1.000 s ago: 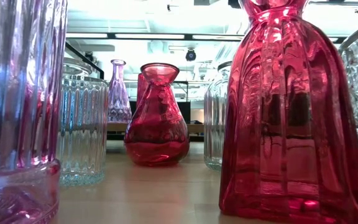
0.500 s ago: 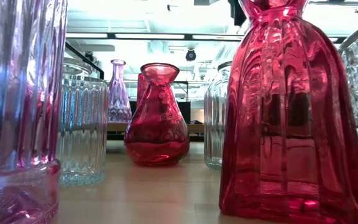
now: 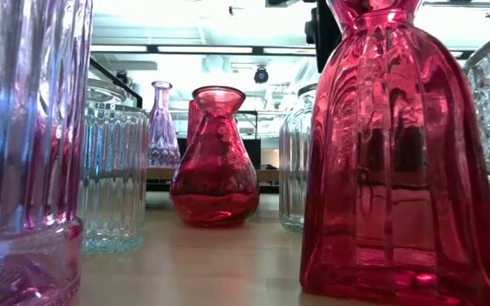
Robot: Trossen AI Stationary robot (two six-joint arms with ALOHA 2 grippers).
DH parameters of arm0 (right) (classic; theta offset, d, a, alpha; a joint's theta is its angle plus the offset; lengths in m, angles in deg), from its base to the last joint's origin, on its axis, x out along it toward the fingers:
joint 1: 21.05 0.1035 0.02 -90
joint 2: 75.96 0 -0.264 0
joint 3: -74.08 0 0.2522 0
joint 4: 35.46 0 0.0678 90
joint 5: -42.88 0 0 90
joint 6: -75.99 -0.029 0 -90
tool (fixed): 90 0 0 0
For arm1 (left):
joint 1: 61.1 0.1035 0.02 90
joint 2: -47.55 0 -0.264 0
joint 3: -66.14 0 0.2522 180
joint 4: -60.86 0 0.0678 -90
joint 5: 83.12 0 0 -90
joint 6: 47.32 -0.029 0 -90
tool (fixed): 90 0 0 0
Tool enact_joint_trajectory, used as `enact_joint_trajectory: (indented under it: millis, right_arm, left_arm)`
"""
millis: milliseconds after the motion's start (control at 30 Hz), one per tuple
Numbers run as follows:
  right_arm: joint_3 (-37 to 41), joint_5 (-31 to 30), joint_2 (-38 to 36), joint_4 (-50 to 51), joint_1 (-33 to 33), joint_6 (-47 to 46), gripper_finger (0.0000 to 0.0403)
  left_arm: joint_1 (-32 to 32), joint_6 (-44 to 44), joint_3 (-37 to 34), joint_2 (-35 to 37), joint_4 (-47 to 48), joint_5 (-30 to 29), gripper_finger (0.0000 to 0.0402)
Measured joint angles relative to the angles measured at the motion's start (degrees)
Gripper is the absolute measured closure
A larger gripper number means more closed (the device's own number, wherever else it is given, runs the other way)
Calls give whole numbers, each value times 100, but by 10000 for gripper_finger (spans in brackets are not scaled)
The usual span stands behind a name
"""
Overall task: Sort vases onto shelf
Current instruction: Put the transparent vase on the shelf
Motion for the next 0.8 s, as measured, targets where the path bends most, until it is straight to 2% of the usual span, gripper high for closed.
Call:
enact_joint_trajectory:
  millis: [333,800]
  right_arm:
    - [0,4,47,32,134,-151,242]
    - [-4,-160,393,78,182,-10,243]
  left_arm:
    - [2,-4,0,0,43,0,304]
    - [2,-7,0,0,46,0,304]
